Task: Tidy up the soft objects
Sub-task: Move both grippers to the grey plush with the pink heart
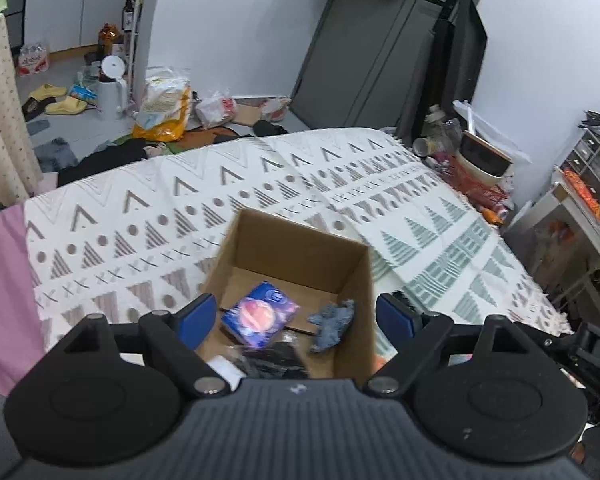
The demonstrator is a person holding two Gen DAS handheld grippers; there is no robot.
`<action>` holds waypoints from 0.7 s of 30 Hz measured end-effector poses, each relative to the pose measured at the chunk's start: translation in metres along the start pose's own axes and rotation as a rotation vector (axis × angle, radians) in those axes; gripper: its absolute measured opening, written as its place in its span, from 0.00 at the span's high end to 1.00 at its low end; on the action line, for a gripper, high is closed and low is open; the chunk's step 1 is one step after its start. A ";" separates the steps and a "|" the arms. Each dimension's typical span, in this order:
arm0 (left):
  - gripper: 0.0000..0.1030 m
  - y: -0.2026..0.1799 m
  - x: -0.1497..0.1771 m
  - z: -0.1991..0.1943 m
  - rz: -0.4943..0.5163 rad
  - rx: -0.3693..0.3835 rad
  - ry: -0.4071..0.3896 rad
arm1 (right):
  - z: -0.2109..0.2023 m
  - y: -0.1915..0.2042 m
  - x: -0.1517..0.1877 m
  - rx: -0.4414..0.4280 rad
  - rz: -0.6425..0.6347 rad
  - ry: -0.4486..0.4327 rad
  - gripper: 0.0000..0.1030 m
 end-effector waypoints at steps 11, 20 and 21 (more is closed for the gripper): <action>0.17 -0.047 0.012 0.008 0.082 -0.007 0.056 | -0.014 -0.060 -0.014 -0.028 0.100 -0.044 0.18; 0.17 -0.091 0.023 0.017 0.216 -0.031 0.057 | 0.006 -0.097 -0.002 -0.069 0.171 0.004 0.54; 0.17 -0.095 0.025 0.019 0.226 -0.031 0.057 | 0.007 -0.100 -0.002 -0.063 0.174 0.007 0.55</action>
Point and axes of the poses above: each gripper's, at about its wrist camera, not at the fingertips, and z roughly the way its jaws point, y to its left, x to its underside, the point moved 9 cm from there along z, roughly the way its jaws point, and after that the axes turned 11 degrees about y, right-handed, at the moved point
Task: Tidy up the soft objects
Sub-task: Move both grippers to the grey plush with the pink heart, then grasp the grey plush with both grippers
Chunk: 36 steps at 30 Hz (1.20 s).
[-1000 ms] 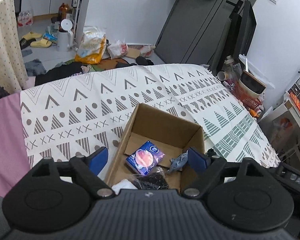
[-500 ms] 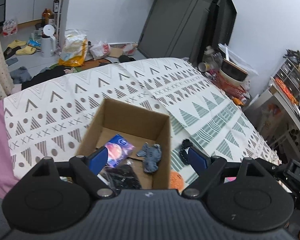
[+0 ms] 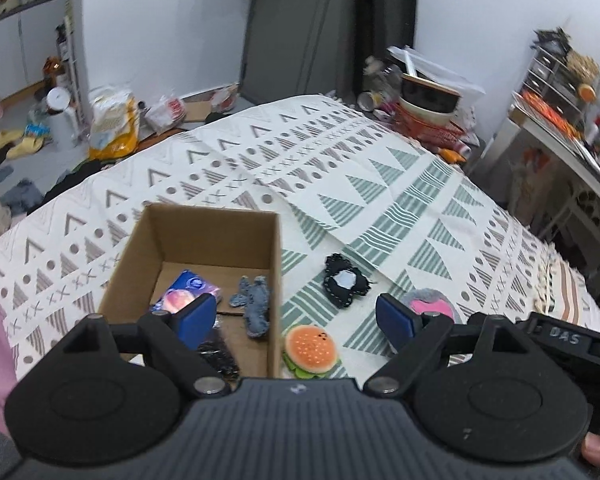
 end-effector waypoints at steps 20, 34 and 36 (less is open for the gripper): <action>0.18 -0.072 0.022 0.071 0.114 0.017 0.093 | 0.033 -0.062 0.001 -0.029 0.191 0.135 0.68; 0.20 -0.094 0.016 0.115 0.130 0.017 0.131 | 0.056 -0.071 -0.020 -0.096 0.250 0.127 0.66; 0.20 -0.097 0.011 0.120 0.124 0.018 0.127 | 0.058 -0.069 -0.025 -0.114 0.249 0.115 0.66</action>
Point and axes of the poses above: each gripper's, at about its wrist camera, not at the fingertips, and z roughly the way its jaws point, y to its left, x to its underside, the point moved 9 cm from there along z, roughly the way its jaws point, and after that the axes turned 11 degrees about y, right-handed, at the moved point
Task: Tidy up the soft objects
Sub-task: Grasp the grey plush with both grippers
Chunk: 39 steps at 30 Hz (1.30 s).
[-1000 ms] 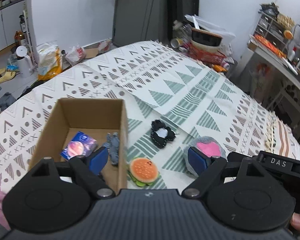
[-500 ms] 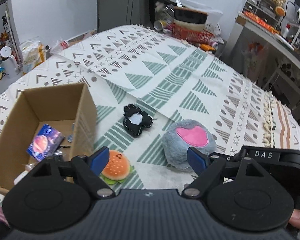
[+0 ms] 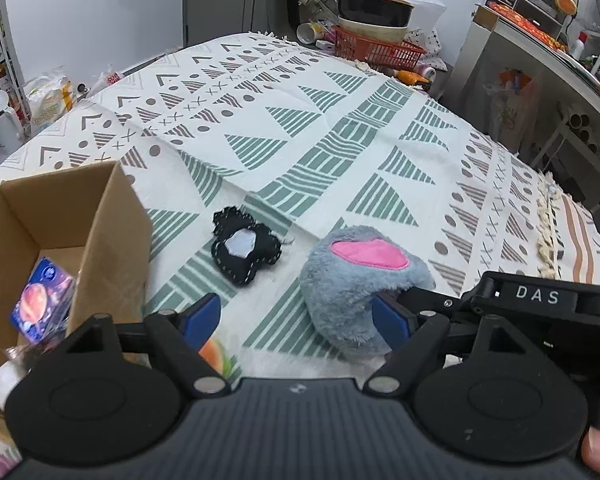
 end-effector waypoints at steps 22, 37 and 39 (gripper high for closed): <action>0.71 -0.008 -0.023 0.044 -0.176 0.175 0.054 | 0.019 -0.008 -0.018 -0.078 0.032 -0.017 0.72; 0.73 0.007 -0.022 0.003 -0.166 0.164 0.009 | 0.007 0.029 -0.006 -0.094 -0.114 -0.043 0.76; 0.74 0.010 -0.022 -0.005 -0.162 0.156 0.000 | 0.006 0.036 -0.004 -0.099 -0.138 -0.046 0.76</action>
Point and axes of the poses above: each gripper's, at about its wrist camera, not at the fingertips, and z roughly the way its jaws point, y to its left, x to its underside, the point moved 9 cm from there along z, roughly the way its jaws point, and after that the axes turned 11 degrees about y, right-handed, at the moved point
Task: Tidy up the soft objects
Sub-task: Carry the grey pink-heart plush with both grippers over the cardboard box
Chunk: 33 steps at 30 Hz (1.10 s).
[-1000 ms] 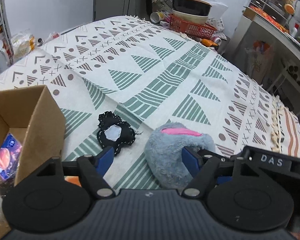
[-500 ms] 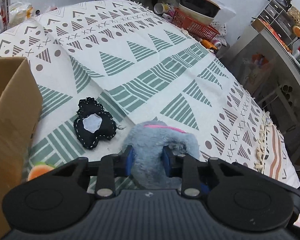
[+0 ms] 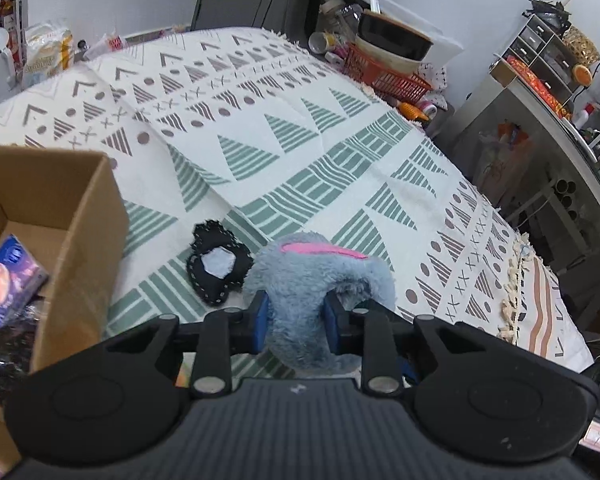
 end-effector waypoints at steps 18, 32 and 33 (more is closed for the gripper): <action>0.76 0.045 -0.012 -0.096 -0.011 -0.028 -0.153 | 0.000 0.099 0.028 -0.120 -0.236 -0.041 0.77; 0.76 0.097 -0.020 -0.147 -0.065 0.008 -0.208 | 0.013 0.169 0.055 -0.109 -0.365 -0.022 0.77; 0.76 0.102 -0.021 -0.149 -0.068 0.007 -0.211 | 0.017 0.173 0.056 -0.107 -0.370 -0.018 0.77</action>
Point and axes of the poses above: each gripper's, at about its wrist camera, not at the fingertips, and z roughly the way its jaws point, y to its left, x to its underside, the point moved 9 cm from there along z, roughly the way its jaws point, and after that the axes turned 11 degrees about y, right-handed, at the moved point
